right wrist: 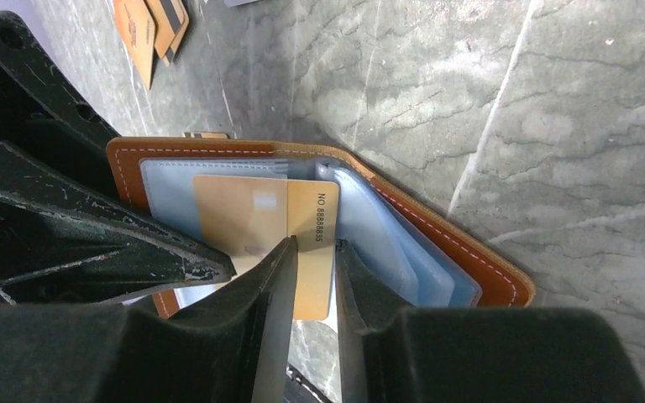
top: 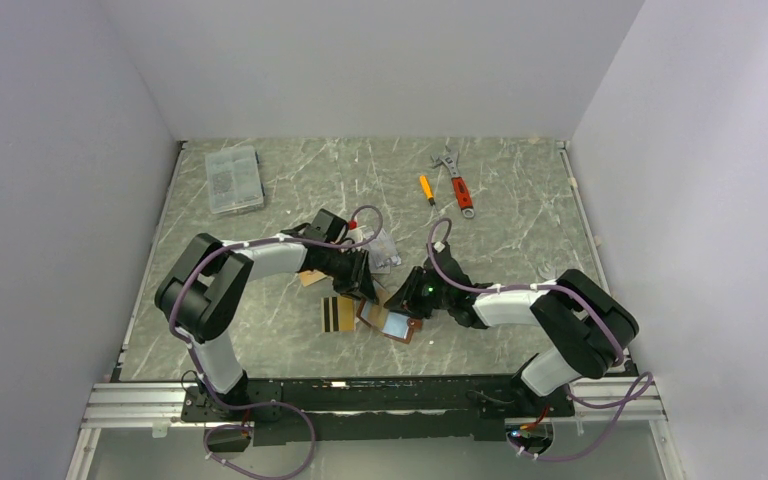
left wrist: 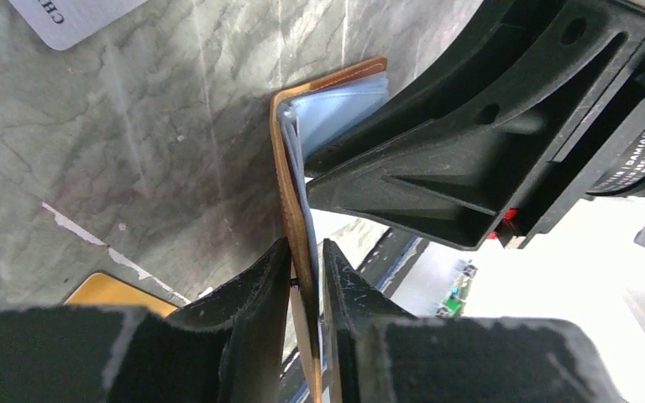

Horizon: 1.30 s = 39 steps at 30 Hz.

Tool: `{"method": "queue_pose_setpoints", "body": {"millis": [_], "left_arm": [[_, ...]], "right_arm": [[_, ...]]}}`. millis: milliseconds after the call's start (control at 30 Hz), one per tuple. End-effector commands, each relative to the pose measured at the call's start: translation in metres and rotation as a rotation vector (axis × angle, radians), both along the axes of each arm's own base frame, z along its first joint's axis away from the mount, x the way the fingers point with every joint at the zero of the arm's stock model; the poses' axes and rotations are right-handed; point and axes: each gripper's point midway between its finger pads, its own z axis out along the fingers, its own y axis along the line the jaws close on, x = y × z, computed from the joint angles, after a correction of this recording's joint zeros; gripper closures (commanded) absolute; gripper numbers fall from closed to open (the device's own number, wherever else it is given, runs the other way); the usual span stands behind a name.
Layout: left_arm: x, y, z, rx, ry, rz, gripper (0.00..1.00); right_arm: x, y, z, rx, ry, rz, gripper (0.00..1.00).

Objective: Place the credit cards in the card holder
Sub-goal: Insert the credit card into the card holder.

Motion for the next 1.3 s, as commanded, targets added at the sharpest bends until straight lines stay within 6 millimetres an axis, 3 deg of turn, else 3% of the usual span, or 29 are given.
{"method": "queue_pose_setpoints", "body": {"millis": [0,167,333,467,633,833,900,1100,1267], "left_arm": [[0.012,0.002,0.011,0.051,-0.111,-0.018,0.74],[0.006,-0.01,0.019,-0.022,-0.077,-0.029,0.74],[-0.003,-0.019,0.017,-0.031,-0.073,-0.067,0.73],[0.0,-0.01,0.004,0.037,-0.098,-0.055,0.74],[0.009,0.005,-0.006,0.101,-0.11,-0.018,0.77],[0.008,0.011,-0.012,0.113,-0.097,-0.001,0.77],[0.008,0.011,-0.013,0.105,-0.092,0.002,0.77],[0.007,0.018,-0.021,0.076,-0.057,0.038,0.79],[0.002,0.009,-0.008,-0.05,-0.03,0.023,0.81]], "right_arm": [[0.004,0.01,0.009,0.022,-0.037,0.03,0.77],[0.004,0.017,0.011,0.05,-0.038,0.058,0.8],[0.005,0.028,0.031,0.136,-0.102,0.102,0.77],[0.006,0.026,0.042,0.151,-0.133,0.113,0.72],[0.0,0.002,0.034,0.135,-0.115,0.064,0.6],[-0.002,0.001,0.033,0.141,-0.099,0.071,0.59],[0.001,0.005,0.035,0.147,-0.099,0.074,0.64],[0.008,0.018,0.033,0.138,-0.08,0.089,0.94],[0.004,0.016,0.014,0.099,-0.035,0.082,0.99]]}}
